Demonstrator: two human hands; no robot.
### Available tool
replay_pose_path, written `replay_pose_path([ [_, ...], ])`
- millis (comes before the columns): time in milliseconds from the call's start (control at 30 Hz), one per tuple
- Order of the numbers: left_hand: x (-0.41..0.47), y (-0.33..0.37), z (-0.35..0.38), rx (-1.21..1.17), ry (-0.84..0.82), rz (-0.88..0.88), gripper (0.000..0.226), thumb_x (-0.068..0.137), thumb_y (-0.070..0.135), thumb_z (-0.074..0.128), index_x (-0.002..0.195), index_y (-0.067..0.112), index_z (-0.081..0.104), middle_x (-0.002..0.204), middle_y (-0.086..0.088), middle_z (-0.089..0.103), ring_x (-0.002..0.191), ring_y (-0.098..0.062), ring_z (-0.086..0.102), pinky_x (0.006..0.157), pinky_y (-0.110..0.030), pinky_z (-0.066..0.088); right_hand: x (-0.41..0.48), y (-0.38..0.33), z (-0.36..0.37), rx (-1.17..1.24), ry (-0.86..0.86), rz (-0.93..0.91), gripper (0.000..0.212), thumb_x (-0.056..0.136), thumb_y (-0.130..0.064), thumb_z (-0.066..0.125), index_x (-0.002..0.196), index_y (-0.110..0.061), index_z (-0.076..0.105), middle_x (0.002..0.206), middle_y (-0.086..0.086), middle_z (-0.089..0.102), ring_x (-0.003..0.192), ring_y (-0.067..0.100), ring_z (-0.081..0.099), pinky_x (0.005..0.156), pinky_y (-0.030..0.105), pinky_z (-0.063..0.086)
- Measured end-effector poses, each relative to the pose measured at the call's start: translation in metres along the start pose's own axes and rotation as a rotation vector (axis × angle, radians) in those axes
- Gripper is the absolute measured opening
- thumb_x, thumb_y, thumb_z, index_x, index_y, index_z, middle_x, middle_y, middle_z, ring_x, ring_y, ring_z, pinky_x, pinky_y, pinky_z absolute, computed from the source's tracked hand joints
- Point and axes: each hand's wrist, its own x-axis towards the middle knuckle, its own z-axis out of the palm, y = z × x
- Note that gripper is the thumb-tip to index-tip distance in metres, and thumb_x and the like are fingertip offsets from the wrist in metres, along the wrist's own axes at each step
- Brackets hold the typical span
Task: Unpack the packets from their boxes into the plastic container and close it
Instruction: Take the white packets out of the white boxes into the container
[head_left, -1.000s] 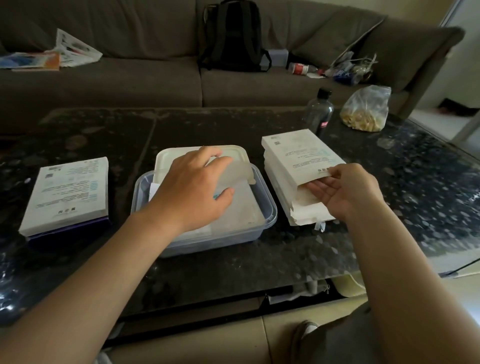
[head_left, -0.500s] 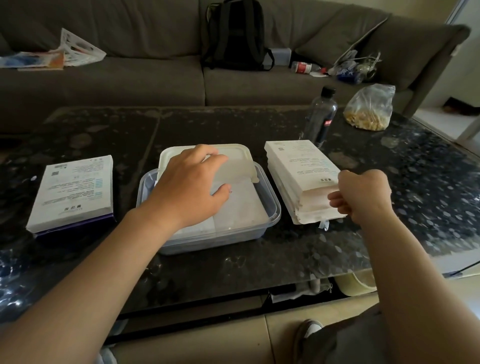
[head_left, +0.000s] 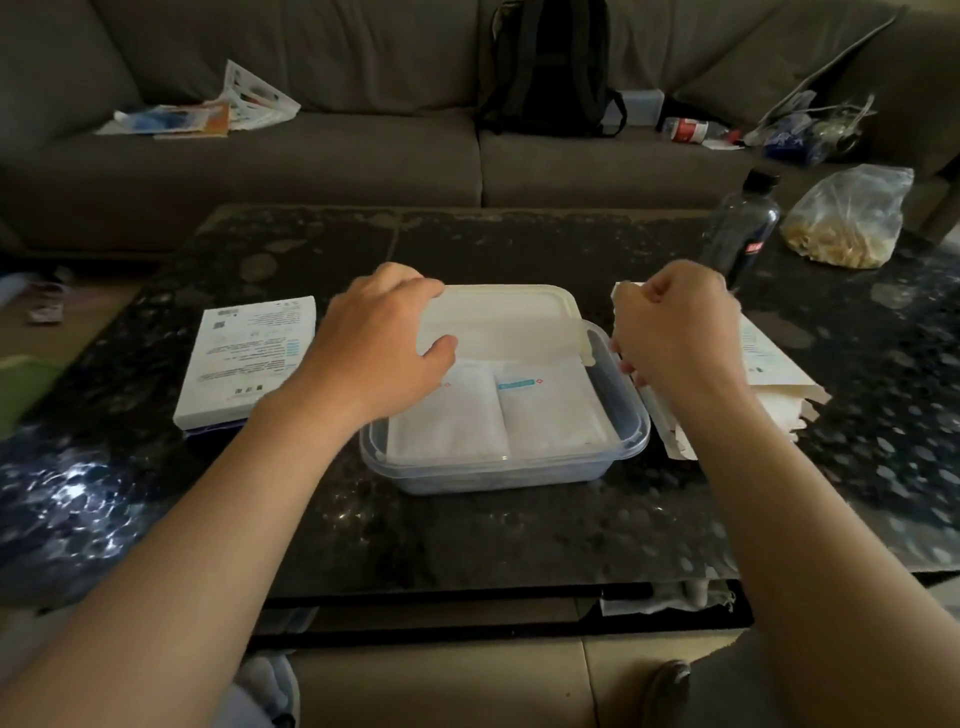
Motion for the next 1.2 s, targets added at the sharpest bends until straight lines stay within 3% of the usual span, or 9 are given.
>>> replay_pose_path([
  [167,0.006,-0.064,-0.023,0.114,-0.011,-0.302,0.064,0.093,0.046,0.061,0.148,0.020,0.041,0.152,-0.007,0.037,0.137,-0.032,0.038,0.109,-0.049,0.039,-0.014,-0.025,0.036,-0.048,-0.110,-0.117,0.020,0.099,-0.030,0.058,0.083,-0.018,0.060,0.075,0.006,0.071,0.068,0.021,0.071,0.067,0.040,0.063],
  [400,0.001,-0.127,-0.011,0.179,-0.215,-0.628,0.106,0.069,0.087,0.053,0.150,0.026,0.026,0.154,-0.011,0.024,0.136,-0.040,0.031,0.106,-0.057,0.038,-0.032,-0.043,0.074,-0.094,-0.164,-0.237,0.019,0.097,-0.029,0.061,0.081,-0.021,0.055,0.071,0.001,0.064,0.068,0.020,0.070,0.062,0.043,0.064],
  [533,0.001,-0.135,0.004,0.162,-0.283,-0.672,0.118,0.065,0.092,0.052,0.156,0.030,0.011,0.162,-0.008,0.008,0.143,-0.044,0.020,0.110,-0.062,0.033,-0.040,-0.047,0.086,-0.087,-0.210,-0.268,0.019,0.098,-0.030,0.060,0.083,-0.021,0.055,0.072,0.001,0.063,0.068,0.019,0.070,0.064,0.041,0.064],
  [700,0.002,-0.134,0.014,0.159,-0.307,-0.685,0.113,0.072,0.084,0.058,0.157,0.030,0.007,0.164,-0.010,-0.001,0.147,-0.050,0.010,0.113,-0.062,0.031,-0.042,-0.050,0.096,-0.123,-0.229,-0.279,0.021,0.099,-0.032,0.059,0.082,-0.021,0.056,0.073,-0.001,0.064,0.067,0.018,0.070,0.064,0.034,0.062],
  [800,0.004,-0.134,0.015,0.156,-0.330,-0.714,0.110,0.073,0.081,0.059,0.156,0.031,0.008,0.164,-0.010,-0.002,0.145,-0.057,0.008,0.113,-0.061,0.031,-0.040,-0.047,0.097,-0.118,-0.227,-0.267,0.022,0.099,-0.031,0.060,0.080,-0.020,0.056,0.073,0.000,0.064,0.068,0.018,0.070,0.065,0.038,0.063],
  [933,0.006,-0.131,0.014,0.173,-0.315,-0.737,0.108,0.071,0.080,0.059,0.155,0.027,0.016,0.159,-0.013,0.012,0.138,-0.052,0.025,0.106,-0.058,0.035,-0.034,-0.044,0.093,-0.091,-0.218,-0.235,0.024,0.099,-0.030,0.059,0.077,-0.022,0.053,0.073,0.003,0.065,0.068,0.020,0.070,0.067,0.040,0.064],
  [1200,0.014,-0.109,-0.002,0.074,-0.174,-0.759,0.098,0.069,0.078,0.059,0.147,0.027,0.029,0.151,-0.012,0.021,0.130,-0.046,0.034,0.097,-0.055,0.037,-0.027,-0.040,0.090,-0.049,-0.211,-0.248,0.021,0.098,-0.030,0.061,0.080,-0.024,0.053,0.074,0.002,0.066,0.068,0.020,0.070,0.067,0.041,0.064],
])
